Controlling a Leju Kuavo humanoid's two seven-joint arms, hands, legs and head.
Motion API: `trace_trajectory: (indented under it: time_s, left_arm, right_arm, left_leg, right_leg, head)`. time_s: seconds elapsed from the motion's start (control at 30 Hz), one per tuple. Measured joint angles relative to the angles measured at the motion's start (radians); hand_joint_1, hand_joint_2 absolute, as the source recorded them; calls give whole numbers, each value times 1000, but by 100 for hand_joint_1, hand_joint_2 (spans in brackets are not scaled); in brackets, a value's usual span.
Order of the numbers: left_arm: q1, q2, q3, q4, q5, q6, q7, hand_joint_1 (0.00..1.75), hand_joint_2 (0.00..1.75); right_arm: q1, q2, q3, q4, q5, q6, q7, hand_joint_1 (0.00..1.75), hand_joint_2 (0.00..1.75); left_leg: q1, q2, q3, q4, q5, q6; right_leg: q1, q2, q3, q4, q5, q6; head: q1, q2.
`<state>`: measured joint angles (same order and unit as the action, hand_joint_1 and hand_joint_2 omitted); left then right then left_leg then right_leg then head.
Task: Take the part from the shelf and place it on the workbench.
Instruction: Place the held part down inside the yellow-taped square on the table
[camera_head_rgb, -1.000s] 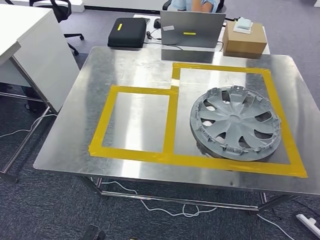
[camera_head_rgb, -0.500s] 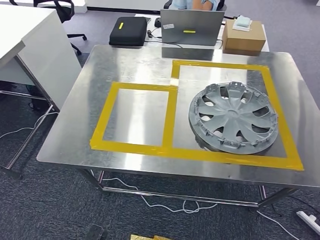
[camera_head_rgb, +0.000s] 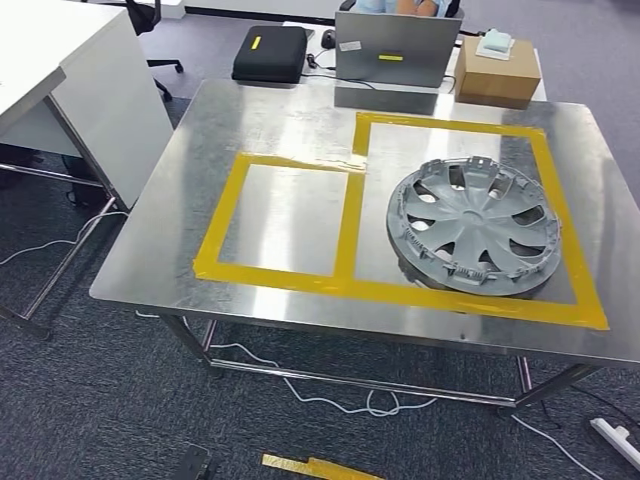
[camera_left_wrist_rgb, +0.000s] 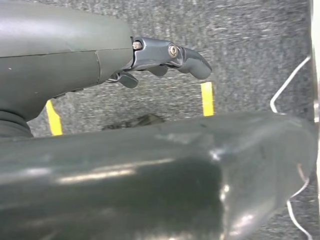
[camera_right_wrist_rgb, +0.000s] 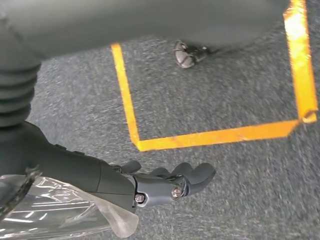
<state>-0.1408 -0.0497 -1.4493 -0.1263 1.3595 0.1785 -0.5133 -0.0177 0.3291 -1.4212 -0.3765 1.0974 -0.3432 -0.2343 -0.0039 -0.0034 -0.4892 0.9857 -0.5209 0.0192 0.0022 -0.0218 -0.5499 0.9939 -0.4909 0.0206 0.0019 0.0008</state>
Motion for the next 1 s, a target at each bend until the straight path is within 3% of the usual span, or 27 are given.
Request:
trace_trajectory:
  time_s: [0.07,0.17,0.2,0.23,0.27,0.37,0.43,0.53,0.6,0.67,0.7,0.73,0.77,0.8,0.83,0.9,0.93,1.0]
  left_arm:
    - [2,-3,-5,0,3,2,2,0,0]
    - [6,-4,-9,0,9,5,-5,0,0]
    - [8,-3,-11,0,10,4,-9,0,0]
    - [11,-2,-12,0,12,4,-12,0,0]
    - [13,-2,-12,0,15,4,-12,0,0]
    - [12,-8,-15,0,11,10,-4,0,0]
    - [8,-18,-20,0,3,24,5,0,0]
    - [-3,-30,-28,0,-1,41,12,0,0]
    - [-10,-34,-33,0,1,45,12,0,0]
    - [-20,-38,-35,0,7,46,12,0,0]
    - [-25,-40,-35,0,10,45,12,0,0]
    - [-28,-41,-36,0,13,45,12,0,0]
    - [-29,-43,-36,0,14,44,12,0,0]
    - [-30,-44,-37,0,15,43,13,0,0]
    - [-31,-45,-37,0,16,42,13,0,0]
    - [-33,-46,-38,0,18,42,13,0,0]
    - [-35,-47,-38,0,20,42,13,0,0]
    - [-36,-47,-38,0,24,42,12,0,0]
  right_arm:
    - [2,-4,12,11,26,-5,9,0,0]
    - [3,-8,29,23,54,-10,11,0,0]
    - [3,-9,33,25,61,-11,11,0,0]
    - [4,-10,36,27,66,-12,12,0,0]
    - [5,-12,39,29,71,-12,13,0,0]
    - [7,-21,44,31,81,10,16,0,0]
    - [11,-29,48,30,88,40,21,0,0]
    - [25,-36,48,22,99,74,39,0,0]
    - [30,-39,48,16,113,82,54,0,0]
    - [31,-43,48,13,133,85,64,0,0]
    - [32,-45,48,12,142,85,66,0,0]
    - [32,-48,48,12,150,85,66,0,0]
    - [32,-51,47,12,157,84,64,0,0]
    - [32,-53,47,12,162,83,62,0,0]
    - [32,-55,47,12,166,82,59,0,0]
    - [32,-58,46,12,172,82,51,0,0]
    - [31,-59,46,12,176,84,47,0,0]
    - [30,-63,43,12,184,87,43,0,0]
  left_leg:
    - [2,2,-12,-6,16,15]
    - [0,3,-42,-7,39,27]
    - [-1,3,-53,-6,46,27]
    - [-2,3,-64,-4,53,26]
    - [-2,3,-74,-2,59,25]
    - [-4,-2,-97,7,75,16]
    - [-7,-3,-105,12,87,6]
    - [-5,-4,-113,20,89,-9]
    - [-2,-3,-132,78,22,-20]
    - [2,-2,-161,201,-76,-28]
    - [4,-2,-169,258,-104,-30]
    - [5,-2,-166,290,-109,-31]
    - [5,-2,-147,286,-92,-30]
    - [5,-1,-112,248,-63,-28]
    - [5,-1,-65,182,-36,-25]
    - [2,-1,16,54,-14,-16]
    - [0,-1,35,18,-15,-13]
    - [-2,-1,33,-4,-17,-8]
  right_leg:
    - [-2,7,-21,35,-39,10]
    - [-5,17,-84,209,-158,19]
    - [-5,18,-95,257,-177,21]
    - [-5,18,-89,273,-176,21]
    - [-5,18,-65,251,-157,21]
    - [-5,21,75,40,-87,16]
    - [-4,24,120,-41,-81,9]
    - [-3,19,106,-48,-69,-10]
    - [-5,13,91,-50,-52,-27]
    - [-2,8,71,-48,-35,-35]
    - [0,5,61,-46,-28,-35]
    - [1,2,50,-42,-20,-35]
    - [2,1,40,-37,-14,-34]
    - [2,0,30,-32,-8,-33]
    - [3,0,20,-25,-3,-30]
    - [5,-1,3,-13,5,-23]
    - [6,-1,-3,-9,10,-18]
    - [6,-1,-16,-5,22,-6]
  head:
    - [2,0]
    - [5,0]
    - [5,0]
    - [5,0]
    - [5,0]
    - [5,0]
    - [4,0]
    - [4,0]
    - [0,0]
    - [-4,0]
    - [-4,0]
    - [-4,0]
    - [-4,0]
    - [-4,0]
    - [-4,0]
    - [-3,0]
    - [-3,0]
    - [-3,0]
